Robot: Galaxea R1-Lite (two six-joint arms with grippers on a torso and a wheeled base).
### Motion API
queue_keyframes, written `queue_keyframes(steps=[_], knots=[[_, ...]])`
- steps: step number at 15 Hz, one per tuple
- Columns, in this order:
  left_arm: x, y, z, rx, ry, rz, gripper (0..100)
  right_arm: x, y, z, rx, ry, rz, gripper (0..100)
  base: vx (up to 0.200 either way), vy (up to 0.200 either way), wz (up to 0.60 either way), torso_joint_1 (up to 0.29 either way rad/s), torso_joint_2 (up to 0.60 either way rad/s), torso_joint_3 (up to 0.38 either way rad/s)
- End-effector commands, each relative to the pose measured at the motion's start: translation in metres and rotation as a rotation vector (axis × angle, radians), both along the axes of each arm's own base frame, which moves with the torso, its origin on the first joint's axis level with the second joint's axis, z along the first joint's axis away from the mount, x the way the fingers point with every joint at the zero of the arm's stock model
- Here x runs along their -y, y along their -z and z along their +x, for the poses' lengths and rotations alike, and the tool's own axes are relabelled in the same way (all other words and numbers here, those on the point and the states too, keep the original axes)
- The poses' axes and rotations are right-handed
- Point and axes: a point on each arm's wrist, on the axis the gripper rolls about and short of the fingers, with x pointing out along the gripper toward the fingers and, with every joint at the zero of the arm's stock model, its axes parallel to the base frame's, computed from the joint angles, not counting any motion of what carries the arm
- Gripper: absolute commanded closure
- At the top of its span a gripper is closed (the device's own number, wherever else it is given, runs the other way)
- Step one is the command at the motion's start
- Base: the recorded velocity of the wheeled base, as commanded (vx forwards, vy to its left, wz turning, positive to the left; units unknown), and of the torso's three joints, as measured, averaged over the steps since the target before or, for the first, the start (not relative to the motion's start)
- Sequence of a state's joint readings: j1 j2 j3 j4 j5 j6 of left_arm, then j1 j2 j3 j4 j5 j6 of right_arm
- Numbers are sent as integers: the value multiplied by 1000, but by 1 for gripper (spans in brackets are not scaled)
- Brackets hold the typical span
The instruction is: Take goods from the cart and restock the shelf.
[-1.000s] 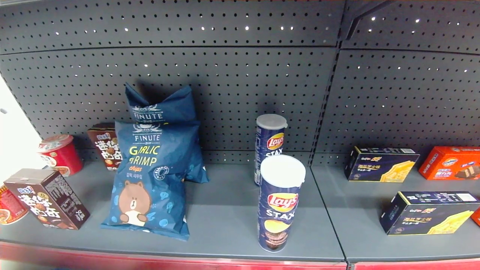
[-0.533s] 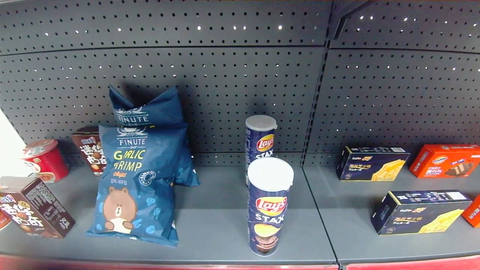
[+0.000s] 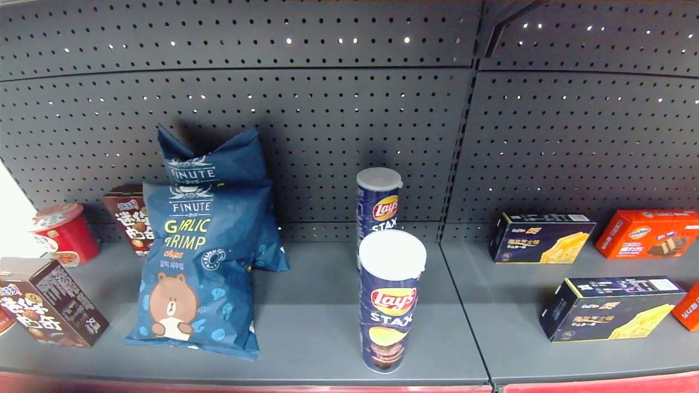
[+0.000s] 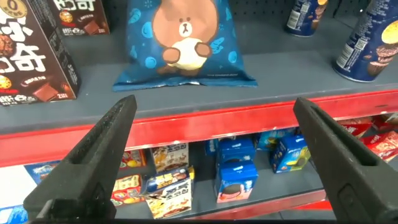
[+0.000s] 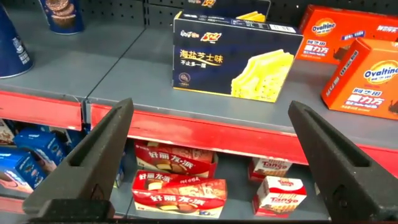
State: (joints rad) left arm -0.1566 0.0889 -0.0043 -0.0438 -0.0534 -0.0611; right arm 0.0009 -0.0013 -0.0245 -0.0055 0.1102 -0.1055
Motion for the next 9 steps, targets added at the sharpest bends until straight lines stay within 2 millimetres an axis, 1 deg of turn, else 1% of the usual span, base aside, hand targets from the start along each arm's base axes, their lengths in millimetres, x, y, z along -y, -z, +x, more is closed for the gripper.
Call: queue_keyframes(steps=[1,9], knots=[[0,0,0,-1,2,4,0,0,0,0,-1,-1,0,0,-200,0,0,7,7,2],[0,0,0,0,-1,11,0,0,0,0,-1,1,1,0,0,0,0,0,0,0]])
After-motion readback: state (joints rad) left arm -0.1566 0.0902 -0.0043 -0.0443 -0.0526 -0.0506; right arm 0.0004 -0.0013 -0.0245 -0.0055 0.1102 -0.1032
